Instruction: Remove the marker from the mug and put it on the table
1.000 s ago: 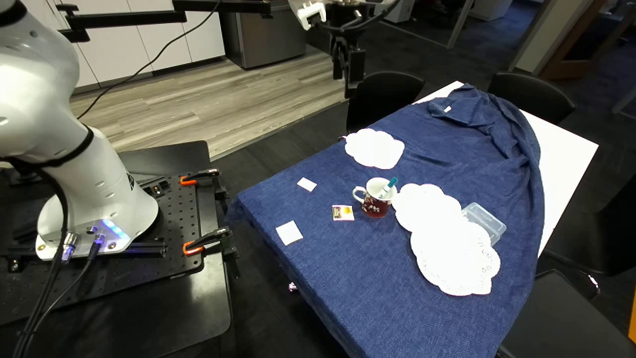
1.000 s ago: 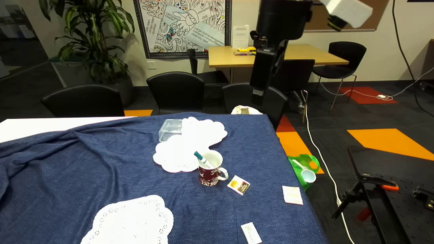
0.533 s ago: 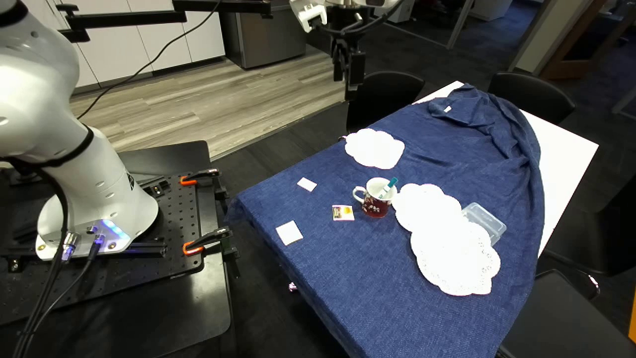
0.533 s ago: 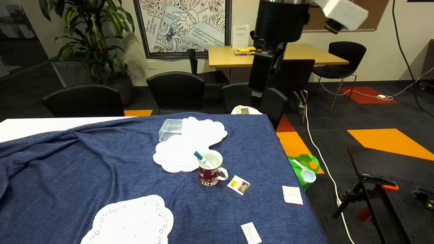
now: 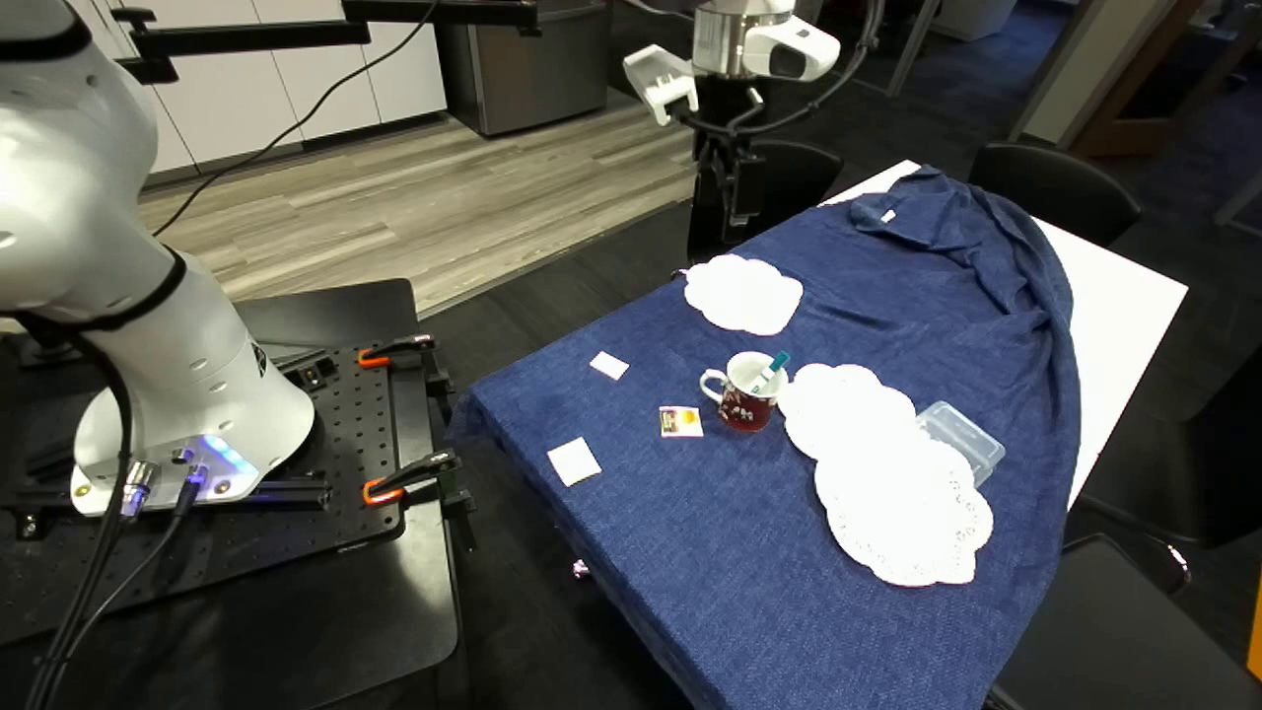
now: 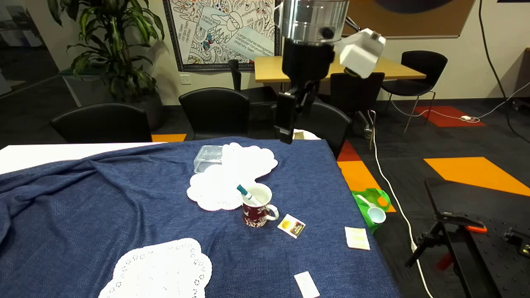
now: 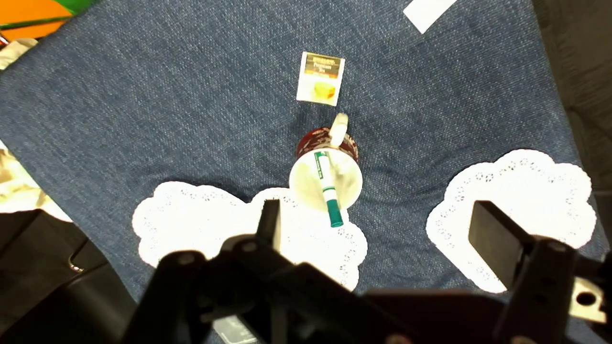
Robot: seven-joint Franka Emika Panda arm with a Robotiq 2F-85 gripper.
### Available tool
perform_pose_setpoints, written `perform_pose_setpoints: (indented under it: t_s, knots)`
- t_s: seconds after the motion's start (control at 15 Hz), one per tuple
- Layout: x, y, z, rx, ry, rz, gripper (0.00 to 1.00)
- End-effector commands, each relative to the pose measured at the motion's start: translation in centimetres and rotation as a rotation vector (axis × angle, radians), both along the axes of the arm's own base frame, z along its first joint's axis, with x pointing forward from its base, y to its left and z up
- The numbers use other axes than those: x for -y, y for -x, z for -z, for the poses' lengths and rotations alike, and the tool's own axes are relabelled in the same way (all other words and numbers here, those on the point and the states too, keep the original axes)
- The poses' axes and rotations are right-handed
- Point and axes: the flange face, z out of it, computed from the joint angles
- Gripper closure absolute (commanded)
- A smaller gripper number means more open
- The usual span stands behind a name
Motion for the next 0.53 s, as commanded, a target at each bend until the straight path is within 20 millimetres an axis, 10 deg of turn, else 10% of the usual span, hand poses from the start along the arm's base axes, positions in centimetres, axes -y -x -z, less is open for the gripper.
perform_pose_setpoints:
  t_s: [0.0, 0.47]
  knots:
    - [1.5, -3.0, 1.9, 0.033, 0.037, -0.027, 0.00]
    - [4.0, -4.5, 6.1, 0.042, 0.021, -0.145, 0.00]
